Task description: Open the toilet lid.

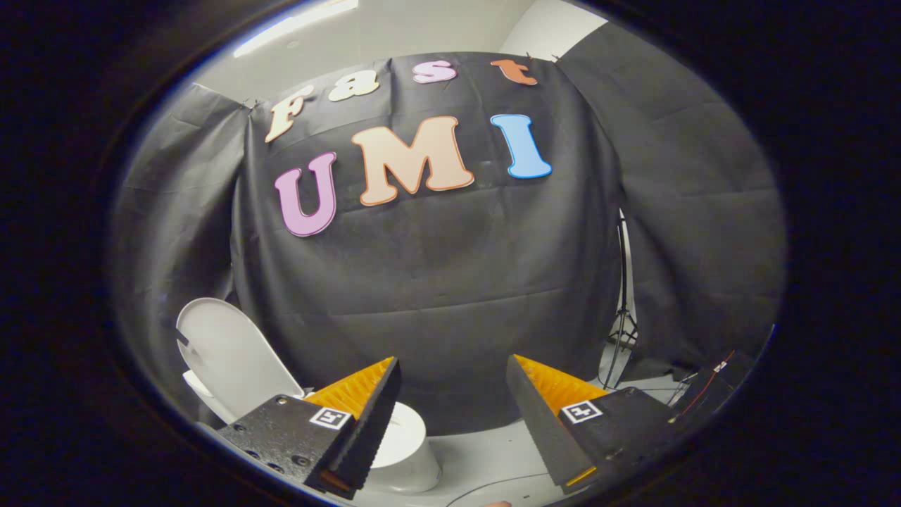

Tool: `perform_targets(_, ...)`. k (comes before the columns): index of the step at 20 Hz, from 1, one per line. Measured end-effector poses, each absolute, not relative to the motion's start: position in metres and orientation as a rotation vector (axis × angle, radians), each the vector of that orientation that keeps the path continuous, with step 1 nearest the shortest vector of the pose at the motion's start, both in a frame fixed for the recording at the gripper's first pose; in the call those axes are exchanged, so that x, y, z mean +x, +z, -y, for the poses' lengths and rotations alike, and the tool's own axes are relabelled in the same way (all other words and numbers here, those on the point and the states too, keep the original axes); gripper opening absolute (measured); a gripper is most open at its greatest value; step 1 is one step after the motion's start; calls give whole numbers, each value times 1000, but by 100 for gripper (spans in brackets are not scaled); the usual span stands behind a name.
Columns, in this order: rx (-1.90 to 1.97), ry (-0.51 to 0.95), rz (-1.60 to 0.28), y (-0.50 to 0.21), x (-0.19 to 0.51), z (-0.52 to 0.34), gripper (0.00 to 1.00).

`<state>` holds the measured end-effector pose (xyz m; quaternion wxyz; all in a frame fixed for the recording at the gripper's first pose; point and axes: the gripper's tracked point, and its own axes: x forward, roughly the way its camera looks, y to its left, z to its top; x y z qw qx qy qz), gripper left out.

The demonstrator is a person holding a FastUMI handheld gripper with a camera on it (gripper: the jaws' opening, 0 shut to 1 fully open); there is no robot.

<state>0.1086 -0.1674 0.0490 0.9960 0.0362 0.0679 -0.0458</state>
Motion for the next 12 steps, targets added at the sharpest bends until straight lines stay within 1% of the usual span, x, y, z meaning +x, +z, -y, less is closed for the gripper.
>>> perform_targets(12, 107, -92, -171, 35, 115, 171, 93)
